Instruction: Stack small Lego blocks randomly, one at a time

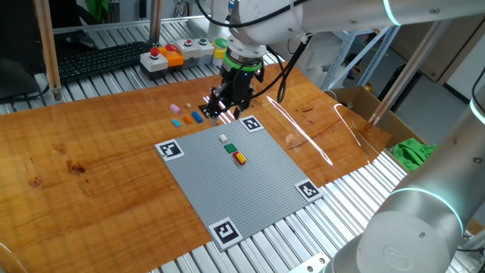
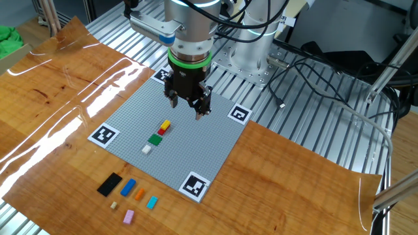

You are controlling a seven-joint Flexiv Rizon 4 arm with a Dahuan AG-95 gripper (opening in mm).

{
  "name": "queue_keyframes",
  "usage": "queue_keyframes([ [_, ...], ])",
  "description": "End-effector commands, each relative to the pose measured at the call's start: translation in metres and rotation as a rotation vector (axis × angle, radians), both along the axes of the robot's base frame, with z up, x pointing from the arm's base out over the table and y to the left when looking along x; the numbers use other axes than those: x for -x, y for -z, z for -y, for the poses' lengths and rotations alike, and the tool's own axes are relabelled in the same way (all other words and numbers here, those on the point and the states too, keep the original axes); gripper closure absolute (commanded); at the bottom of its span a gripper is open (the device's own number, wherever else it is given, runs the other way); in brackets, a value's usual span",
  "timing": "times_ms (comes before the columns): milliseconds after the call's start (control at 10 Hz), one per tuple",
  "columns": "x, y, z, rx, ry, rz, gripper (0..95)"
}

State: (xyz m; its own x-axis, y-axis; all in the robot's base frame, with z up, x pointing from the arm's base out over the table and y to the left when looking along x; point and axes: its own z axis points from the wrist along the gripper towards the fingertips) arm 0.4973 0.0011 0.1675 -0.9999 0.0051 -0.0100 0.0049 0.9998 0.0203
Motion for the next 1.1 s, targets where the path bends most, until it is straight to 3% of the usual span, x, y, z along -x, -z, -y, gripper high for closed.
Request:
queue_keyframes([
  [100, -0.001, 0.001, 0.0, 0.0, -0.004, -0.002, 95.0],
  [900, -0.014, 0.026, 0.007, -0.002, -0.015, 0.005, 95.0],
  [1100, -0.024, 0.035, 0.014, 0.001, -0.011, 0.0, 95.0],
])
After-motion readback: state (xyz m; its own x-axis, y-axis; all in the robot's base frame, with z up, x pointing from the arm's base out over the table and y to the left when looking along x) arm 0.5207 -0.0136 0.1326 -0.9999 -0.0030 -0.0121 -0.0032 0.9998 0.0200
